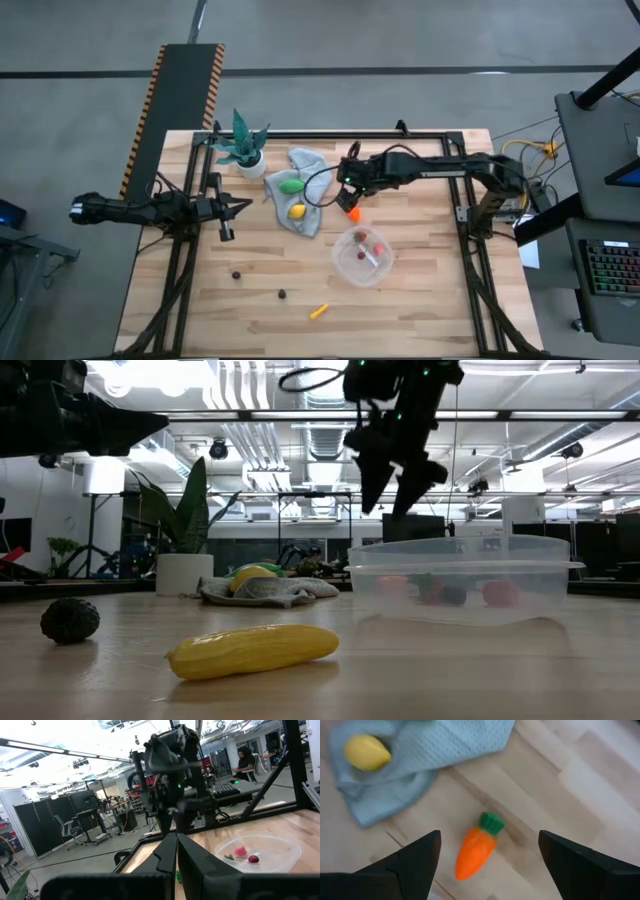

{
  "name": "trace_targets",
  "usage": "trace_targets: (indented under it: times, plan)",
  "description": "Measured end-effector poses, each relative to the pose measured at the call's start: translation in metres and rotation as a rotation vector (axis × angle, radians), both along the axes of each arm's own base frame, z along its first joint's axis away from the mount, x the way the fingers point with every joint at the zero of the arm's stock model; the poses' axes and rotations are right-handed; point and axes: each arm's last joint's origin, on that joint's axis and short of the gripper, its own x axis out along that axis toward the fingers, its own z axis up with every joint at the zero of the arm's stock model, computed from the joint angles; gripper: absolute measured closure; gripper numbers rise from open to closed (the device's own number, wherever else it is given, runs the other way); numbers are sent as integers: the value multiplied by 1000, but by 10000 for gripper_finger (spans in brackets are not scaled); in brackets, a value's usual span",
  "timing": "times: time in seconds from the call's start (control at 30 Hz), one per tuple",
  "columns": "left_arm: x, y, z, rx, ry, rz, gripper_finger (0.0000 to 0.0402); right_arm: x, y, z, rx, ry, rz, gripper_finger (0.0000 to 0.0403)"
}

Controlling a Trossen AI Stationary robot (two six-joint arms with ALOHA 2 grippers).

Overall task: Pick and placing Produce into tupperware
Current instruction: Put the carrot into the transparent bin

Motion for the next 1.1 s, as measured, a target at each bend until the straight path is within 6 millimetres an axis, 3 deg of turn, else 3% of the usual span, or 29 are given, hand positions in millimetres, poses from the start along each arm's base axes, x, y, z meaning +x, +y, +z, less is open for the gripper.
trace_targets:
  times: [0.27, 0.77, 1.1]
  plan:
    - [0, 0, 0, 0, 0, 0, 402, 16, 1, -46, 132, 118, -3, 71]
    - [0, 0, 0, 0, 3, 0, 402, 26, 1, -98, 185, 260, -2, 68]
    - [0, 0, 0, 0, 2, 0, 402, 28, -1, -103, 191, 261, 15, 71]
